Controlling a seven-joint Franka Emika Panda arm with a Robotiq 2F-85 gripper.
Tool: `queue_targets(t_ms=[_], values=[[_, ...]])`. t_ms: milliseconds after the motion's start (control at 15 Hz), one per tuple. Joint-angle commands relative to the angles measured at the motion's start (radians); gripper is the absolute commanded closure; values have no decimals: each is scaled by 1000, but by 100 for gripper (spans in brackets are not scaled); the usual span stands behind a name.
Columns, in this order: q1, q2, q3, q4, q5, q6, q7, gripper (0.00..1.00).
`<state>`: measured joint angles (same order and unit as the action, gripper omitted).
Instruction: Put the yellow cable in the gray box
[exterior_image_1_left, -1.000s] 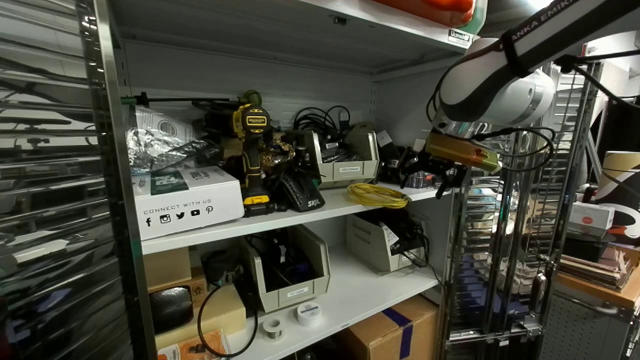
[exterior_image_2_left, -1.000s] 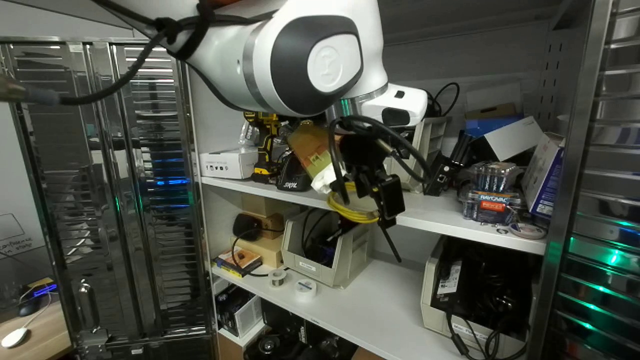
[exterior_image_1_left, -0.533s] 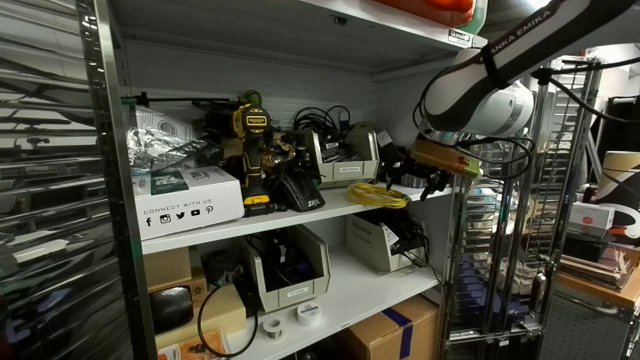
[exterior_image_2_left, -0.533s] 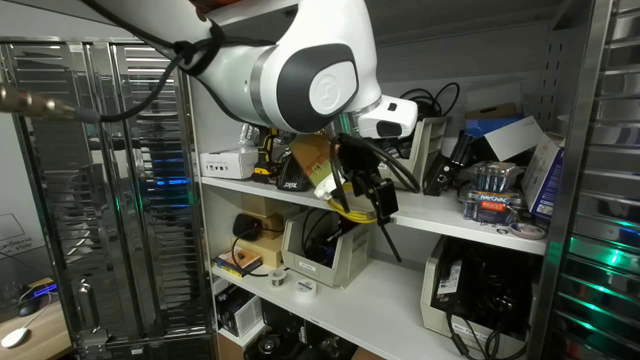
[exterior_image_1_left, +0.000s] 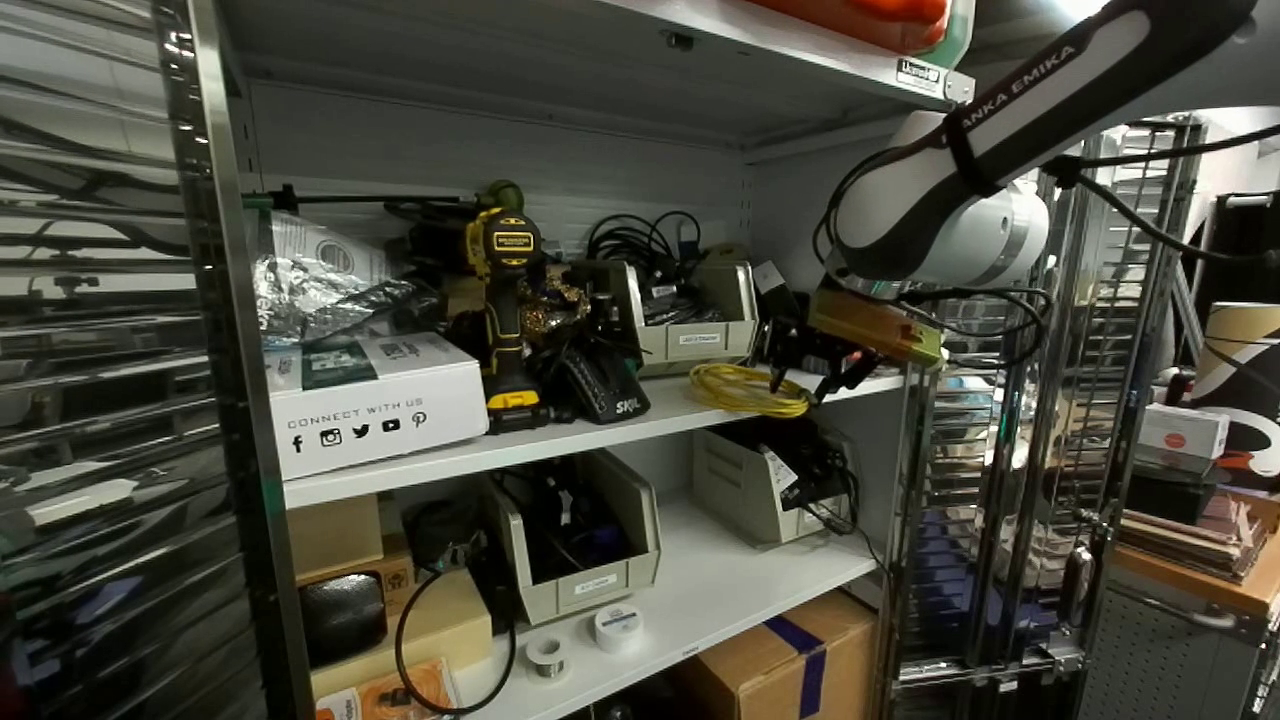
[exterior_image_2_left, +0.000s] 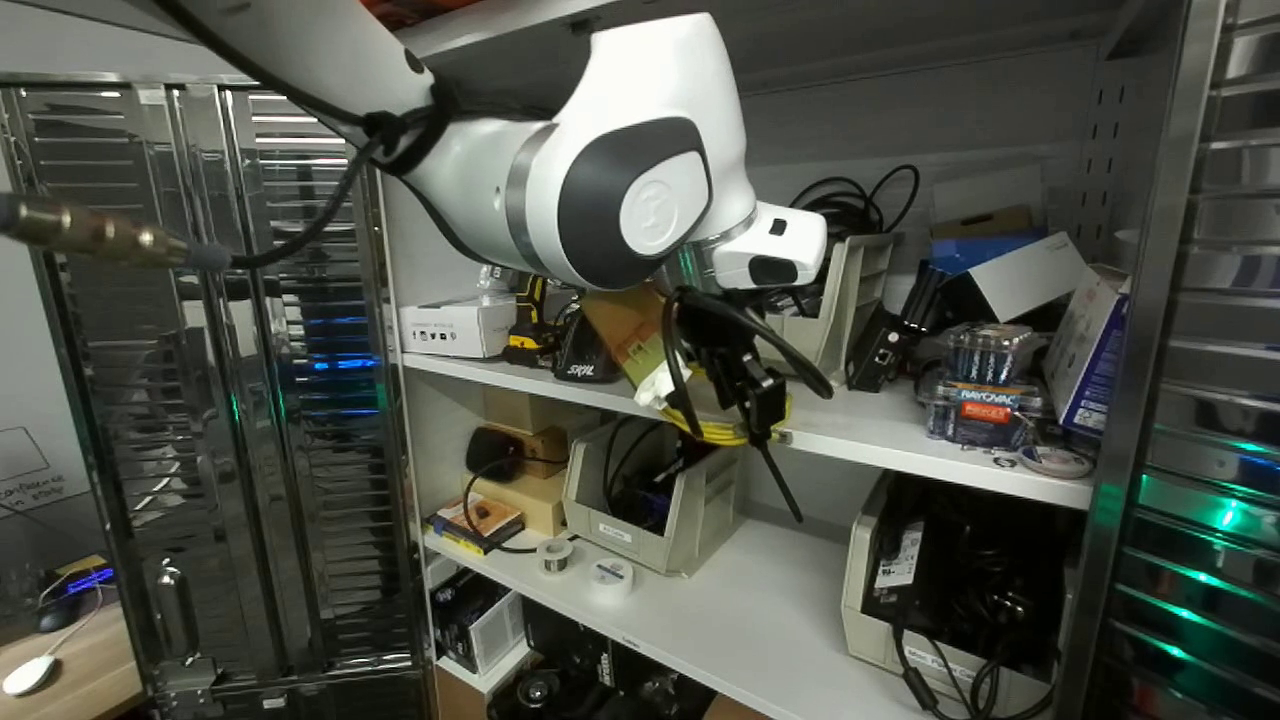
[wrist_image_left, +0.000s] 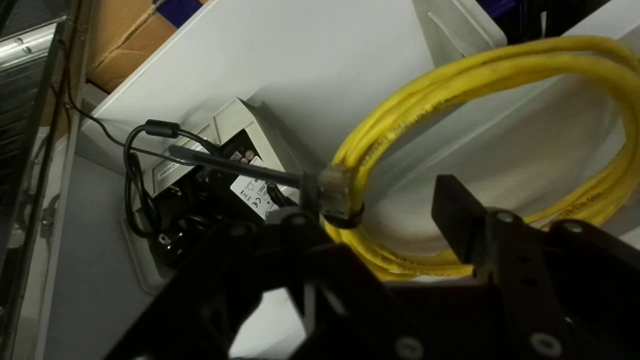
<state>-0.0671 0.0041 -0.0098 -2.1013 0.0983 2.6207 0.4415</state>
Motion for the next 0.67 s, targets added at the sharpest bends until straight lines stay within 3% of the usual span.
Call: queue_targets(t_ms=[0,200,467,600], values=[[12,14,-11,12,-7,46,-5,72],[12,10,-13,4,-25,43,-10,86],[10,0,-18,-4,-53,16,-15,83],[7,-17,-21,-23,-124,22,17,88]])
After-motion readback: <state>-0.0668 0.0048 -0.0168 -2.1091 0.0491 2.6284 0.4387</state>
